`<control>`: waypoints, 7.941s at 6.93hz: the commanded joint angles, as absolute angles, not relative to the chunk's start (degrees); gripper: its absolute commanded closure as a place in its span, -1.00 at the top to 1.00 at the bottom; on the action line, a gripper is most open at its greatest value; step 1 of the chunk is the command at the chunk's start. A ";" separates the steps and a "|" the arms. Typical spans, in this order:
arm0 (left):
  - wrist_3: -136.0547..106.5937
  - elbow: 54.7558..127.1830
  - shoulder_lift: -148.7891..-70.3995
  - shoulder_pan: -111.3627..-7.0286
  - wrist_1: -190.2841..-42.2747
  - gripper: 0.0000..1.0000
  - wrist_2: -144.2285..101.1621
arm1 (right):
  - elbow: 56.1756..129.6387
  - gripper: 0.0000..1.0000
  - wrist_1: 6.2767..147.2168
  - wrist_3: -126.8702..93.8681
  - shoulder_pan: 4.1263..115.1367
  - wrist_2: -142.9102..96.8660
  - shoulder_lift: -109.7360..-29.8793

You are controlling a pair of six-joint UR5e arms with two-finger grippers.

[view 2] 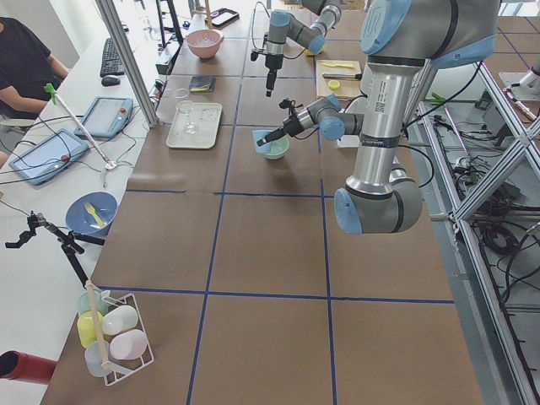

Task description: Pour ice into bowl

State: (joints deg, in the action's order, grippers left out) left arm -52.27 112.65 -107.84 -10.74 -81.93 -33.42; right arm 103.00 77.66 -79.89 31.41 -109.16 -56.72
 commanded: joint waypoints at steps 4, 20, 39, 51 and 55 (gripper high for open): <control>-41.64 111.88 -108.37 -7.12 -71.54 -1.00 -20.14 | 102.83 1.00 77.61 -79.80 31.29 -108.72 -56.86; 12.21 111.36 -108.02 -7.38 -68.47 -1.00 -18.37 | 102.92 1.00 77.52 -80.59 31.03 -108.63 -56.78; -49.88 103.27 -69.88 -18.72 -157.50 -1.00 -45.32 | 81.88 1.00 77.61 -86.04 25.05 -101.87 -38.62; -65.48 98.62 -69.34 -29.27 -161.42 -1.00 -56.33 | 83.11 -1.00 77.15 -88.51 27.30 -106.40 -37.34; -74.86 92.49 -73.02 -21.48 -165.41 -1.00 -44.00 | 100.17 -1.00 81.82 -83.79 36.44 -114.05 -51.65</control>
